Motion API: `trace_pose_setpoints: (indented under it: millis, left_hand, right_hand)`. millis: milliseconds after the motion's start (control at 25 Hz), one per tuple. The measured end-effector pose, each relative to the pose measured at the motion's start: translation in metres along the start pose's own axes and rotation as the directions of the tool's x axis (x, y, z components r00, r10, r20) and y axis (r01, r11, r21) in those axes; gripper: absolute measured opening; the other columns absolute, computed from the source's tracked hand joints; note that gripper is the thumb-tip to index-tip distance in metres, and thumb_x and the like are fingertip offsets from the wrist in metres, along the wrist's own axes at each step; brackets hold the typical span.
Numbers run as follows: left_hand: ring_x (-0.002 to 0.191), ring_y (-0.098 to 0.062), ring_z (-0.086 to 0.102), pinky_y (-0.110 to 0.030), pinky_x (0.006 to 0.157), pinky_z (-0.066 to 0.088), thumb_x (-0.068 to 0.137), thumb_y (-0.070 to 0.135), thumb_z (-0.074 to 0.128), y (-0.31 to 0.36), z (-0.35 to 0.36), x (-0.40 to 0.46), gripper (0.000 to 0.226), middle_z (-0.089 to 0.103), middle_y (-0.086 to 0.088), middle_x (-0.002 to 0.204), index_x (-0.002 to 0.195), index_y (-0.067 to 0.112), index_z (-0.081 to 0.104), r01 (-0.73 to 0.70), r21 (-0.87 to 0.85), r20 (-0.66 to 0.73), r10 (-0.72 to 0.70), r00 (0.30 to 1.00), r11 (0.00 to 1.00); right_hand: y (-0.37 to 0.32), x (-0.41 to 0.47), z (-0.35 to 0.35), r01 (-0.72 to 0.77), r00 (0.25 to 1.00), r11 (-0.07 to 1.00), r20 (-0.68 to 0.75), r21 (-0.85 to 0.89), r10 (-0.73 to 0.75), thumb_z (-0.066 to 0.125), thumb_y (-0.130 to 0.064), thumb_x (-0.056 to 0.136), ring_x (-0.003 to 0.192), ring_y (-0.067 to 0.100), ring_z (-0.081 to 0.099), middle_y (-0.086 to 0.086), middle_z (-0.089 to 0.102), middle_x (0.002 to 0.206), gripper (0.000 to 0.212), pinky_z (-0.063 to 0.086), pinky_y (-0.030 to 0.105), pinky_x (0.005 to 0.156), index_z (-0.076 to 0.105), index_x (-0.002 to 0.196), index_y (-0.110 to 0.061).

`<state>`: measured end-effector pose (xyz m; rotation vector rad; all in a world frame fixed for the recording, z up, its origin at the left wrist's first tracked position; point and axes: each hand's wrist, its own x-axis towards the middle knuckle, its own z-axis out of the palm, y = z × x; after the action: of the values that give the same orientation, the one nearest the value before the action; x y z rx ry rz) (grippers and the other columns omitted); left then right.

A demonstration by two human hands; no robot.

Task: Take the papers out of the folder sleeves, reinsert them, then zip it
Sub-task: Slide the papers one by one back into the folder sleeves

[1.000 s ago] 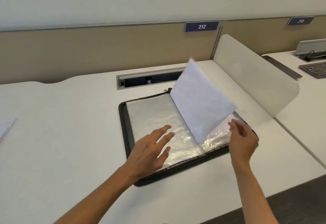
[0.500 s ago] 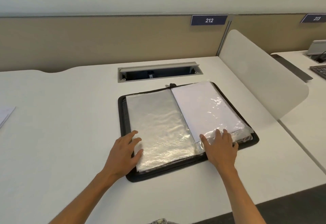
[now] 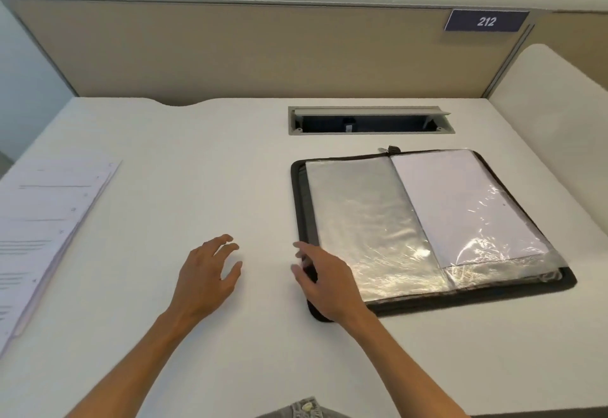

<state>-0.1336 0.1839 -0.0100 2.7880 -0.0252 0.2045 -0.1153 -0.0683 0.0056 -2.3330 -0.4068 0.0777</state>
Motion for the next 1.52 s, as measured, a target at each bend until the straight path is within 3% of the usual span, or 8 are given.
trace_pose_setpoints:
  millis: [160, 280, 400, 680, 1080, 1240, 1360, 1520]
  left_hand:
    - [0.109, -0.030, 0.061, -0.045, 0.093, 0.046, 0.084, 0.047, 0.039, -0.062, -0.026, 0.003, 0.050, 0.063, -0.006, 0.126, 0.107, 0.013, 0.068, 0.078, 0.049, -0.108, -0.072, 0.991, 0.996]
    - [0.112, -0.034, 0.059, -0.049, 0.095, 0.043, 0.082, 0.045, 0.038, -0.118, -0.038, 0.006, 0.053, 0.061, -0.011, 0.126, 0.108, 0.009, 0.067, 0.175, 0.117, -0.148, -0.157, 0.976, 0.978]
    - [0.121, -0.038, 0.051, -0.053, 0.098, 0.038, 0.083, 0.045, 0.037, -0.170, -0.040, 0.010, 0.056, 0.055, -0.017, 0.132, 0.115, 0.005, 0.062, 0.279, 0.211, -0.148, -0.252, 0.956, 0.937]
    - [0.132, -0.037, 0.039, -0.054, 0.106, 0.027, 0.091, 0.044, 0.039, -0.232, -0.044, 0.071, 0.057, 0.046, -0.021, 0.141, 0.129, 0.003, 0.050, 0.336, 0.274, -0.201, -0.287, 0.936, 0.901]
    - [0.145, -0.032, 0.020, -0.053, 0.116, 0.009, 0.089, 0.061, 0.032, -0.266, -0.029, 0.106, 0.073, 0.032, -0.016, 0.153, 0.142, 0.010, 0.040, 0.500, 0.151, -0.209, -0.467, 0.859, 0.853]
    - [0.143, -0.032, 0.025, -0.053, 0.115, 0.013, 0.088, 0.058, 0.034, -0.263, -0.029, 0.108, 0.071, 0.037, -0.016, 0.150, 0.138, 0.010, 0.043, 0.496, 0.152, -0.248, -0.453, 0.856, 0.855]
    - [0.142, -0.032, 0.027, -0.053, 0.115, 0.015, 0.088, 0.058, 0.035, -0.262, -0.031, 0.108, 0.069, 0.039, -0.016, 0.149, 0.137, 0.010, 0.045, 0.497, 0.168, -0.242, -0.454, 0.858, 0.851]
    - [0.141, -0.032, 0.027, -0.053, 0.115, 0.012, 0.088, 0.057, 0.037, -0.262, -0.032, 0.108, 0.068, 0.039, -0.016, 0.149, 0.137, 0.010, 0.045, 0.499, 0.175, -0.242, -0.455, 0.857, 0.849]
  right_hand:
    - [-0.047, 0.044, 0.064, 0.047, 0.953, 0.992, 0.304, -0.113, -0.010, 0.055, -0.043, 0.093, 0.129, 0.014, 0.040, -0.008, 0.041, 0.143, 0.056, 0.040, 0.036, 0.103, 0.041, 0.144, -0.024]
    - [-0.080, 0.083, 0.101, 0.135, 0.922, 0.947, 0.388, -0.291, -0.012, 0.056, -0.046, 0.091, 0.132, 0.023, 0.028, -0.004, 0.029, 0.148, 0.064, 0.039, 0.043, 0.098, 0.035, 0.145, -0.021]
    - [-0.111, 0.124, 0.132, 0.163, 0.890, 0.943, 0.457, -0.289, -0.014, 0.057, -0.041, 0.091, 0.135, 0.023, 0.027, -0.003, 0.027, 0.150, 0.064, 0.037, 0.046, 0.099, 0.033, 0.147, -0.021]
    - [-0.175, 0.241, 0.199, 0.127, 0.868, 0.972, 0.496, -0.195, -0.014, 0.062, -0.032, 0.090, 0.133, 0.025, 0.036, 0.004, 0.036, 0.146, 0.061, 0.041, 0.046, 0.103, 0.042, 0.144, -0.014]
    - [-0.234, 0.383, 0.265, 0.095, 0.876, 0.977, 0.481, -0.191, 0.008, 0.051, -0.034, 0.098, 0.137, 0.034, 0.036, 0.016, 0.028, 0.153, 0.065, 0.034, 0.039, 0.110, 0.027, 0.149, -0.003]
    - [-0.245, 0.418, 0.287, 0.104, 0.867, 0.967, 0.497, -0.233, 0.026, 0.050, -0.031, 0.096, 0.120, 0.031, 0.052, 0.014, 0.052, 0.131, 0.040, 0.042, 0.033, 0.089, 0.050, 0.126, -0.004]
    - [-0.246, 0.430, 0.300, 0.066, 0.867, 0.966, 0.493, -0.251, 0.069, 0.052, -0.024, 0.090, 0.097, 0.030, 0.055, 0.006, 0.058, 0.096, 0.013, 0.043, 0.032, 0.075, 0.047, 0.088, -0.012]
    - [-0.239, 0.430, 0.298, 0.005, 0.890, 0.988, 0.452, -0.152, 0.065, 0.056, -0.019, 0.087, 0.083, 0.028, 0.053, 0.004, 0.054, 0.082, 0.018, 0.038, 0.027, 0.063, 0.045, 0.072, -0.014]
